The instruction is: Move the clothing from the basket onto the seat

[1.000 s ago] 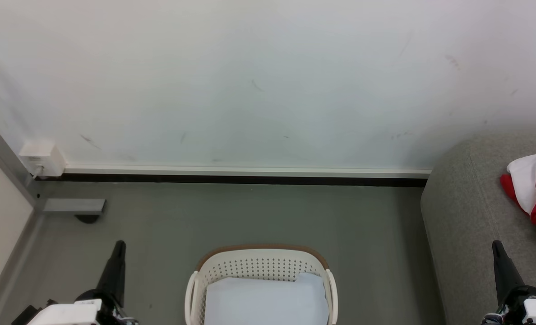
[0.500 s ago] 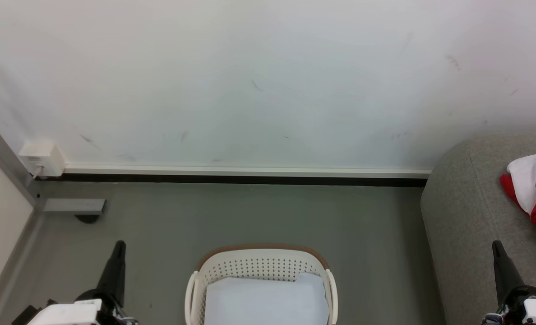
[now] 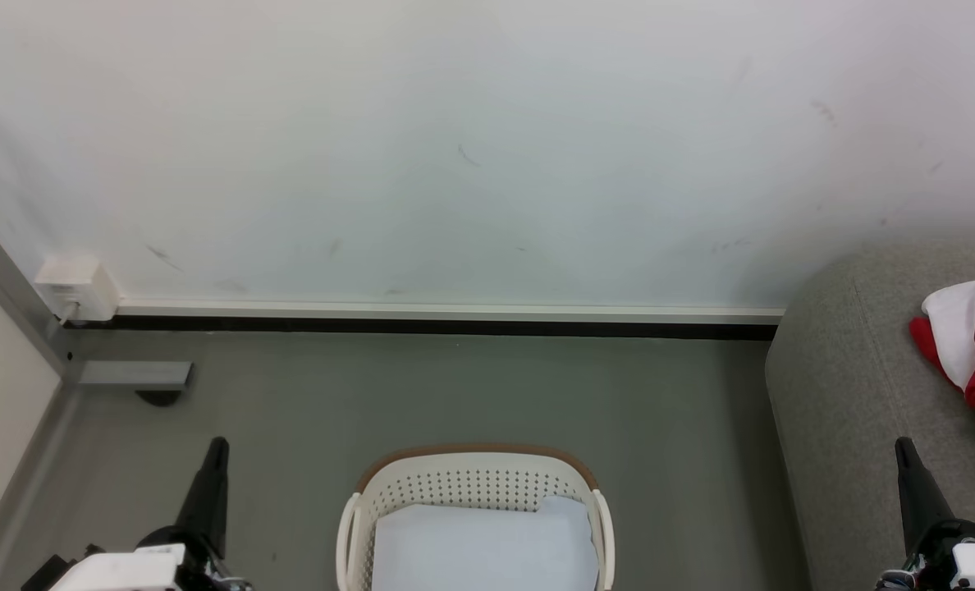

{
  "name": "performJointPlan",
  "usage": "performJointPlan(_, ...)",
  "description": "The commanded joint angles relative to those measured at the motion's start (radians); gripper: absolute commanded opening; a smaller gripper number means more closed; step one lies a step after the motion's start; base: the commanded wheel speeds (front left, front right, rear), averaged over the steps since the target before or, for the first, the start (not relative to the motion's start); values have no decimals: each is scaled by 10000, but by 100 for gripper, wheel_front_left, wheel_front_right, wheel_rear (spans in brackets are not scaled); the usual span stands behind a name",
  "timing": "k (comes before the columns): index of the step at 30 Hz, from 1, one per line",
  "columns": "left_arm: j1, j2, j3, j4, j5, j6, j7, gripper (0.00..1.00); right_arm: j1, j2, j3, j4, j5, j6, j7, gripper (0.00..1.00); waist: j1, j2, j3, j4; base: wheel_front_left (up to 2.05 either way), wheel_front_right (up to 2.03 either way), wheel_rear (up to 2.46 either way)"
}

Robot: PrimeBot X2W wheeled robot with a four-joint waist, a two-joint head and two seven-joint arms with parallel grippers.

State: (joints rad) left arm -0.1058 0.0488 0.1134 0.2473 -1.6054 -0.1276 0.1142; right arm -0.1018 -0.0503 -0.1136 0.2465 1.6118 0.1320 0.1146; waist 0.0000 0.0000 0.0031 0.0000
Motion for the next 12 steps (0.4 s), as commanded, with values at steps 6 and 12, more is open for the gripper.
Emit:
performJointPlan(6,-64,24,17,-36,-139,-61,34,0,-124,7,-34,-48,24,-25,23,0,0,0,0,0,0,0,0)
performJointPlan(12,-64,24,17,-36,-140,-61,33,0,-124,7,-34,-48,24,-25,23,0,0,0,0,0,0,0,0)
